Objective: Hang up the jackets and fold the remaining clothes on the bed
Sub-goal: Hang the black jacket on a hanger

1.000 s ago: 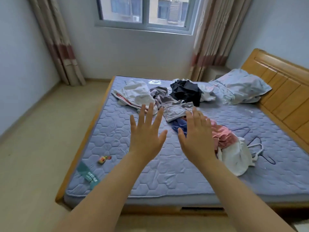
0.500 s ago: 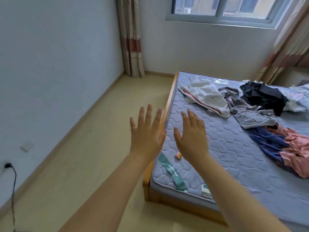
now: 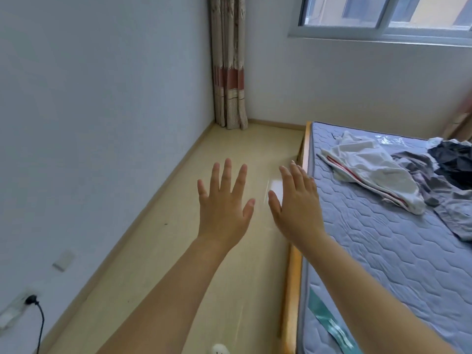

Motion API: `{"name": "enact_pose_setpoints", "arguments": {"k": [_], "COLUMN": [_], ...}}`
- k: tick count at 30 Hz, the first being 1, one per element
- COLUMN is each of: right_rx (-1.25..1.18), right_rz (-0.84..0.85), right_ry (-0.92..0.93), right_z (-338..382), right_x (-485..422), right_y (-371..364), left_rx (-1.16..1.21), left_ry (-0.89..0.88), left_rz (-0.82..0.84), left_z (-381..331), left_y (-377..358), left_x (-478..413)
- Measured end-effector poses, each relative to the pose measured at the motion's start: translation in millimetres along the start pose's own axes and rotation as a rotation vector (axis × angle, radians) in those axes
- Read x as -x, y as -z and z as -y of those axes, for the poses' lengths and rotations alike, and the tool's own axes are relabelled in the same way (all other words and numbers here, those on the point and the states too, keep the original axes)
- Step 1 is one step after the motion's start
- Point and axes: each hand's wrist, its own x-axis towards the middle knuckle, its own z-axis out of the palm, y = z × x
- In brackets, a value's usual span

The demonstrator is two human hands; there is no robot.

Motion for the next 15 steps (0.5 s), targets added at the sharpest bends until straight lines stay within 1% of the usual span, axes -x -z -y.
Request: {"name": "enact_pose_setpoints", "arguments": {"k": [3, 9, 15], "right_rx": [-0.02, -0.006, 0.068], "right_rz": [0.026, 0.056, -0.026], "right_ry": [-0.016, 0.036, 0.016], "right_z": [21, 71, 96], "right_x": [-70, -208, -368], "right_y": [-35, -86, -156], "left_rx": [-0.022, -0.016, -0.025], "left_ry": [-0.003, -0.025, -0.127], "left_rz": [0.021, -0.057, -0.104], "left_z": [50, 144, 235], "left_y": [-6, -15, -41], "left_x": [-69, -195, -355]}}
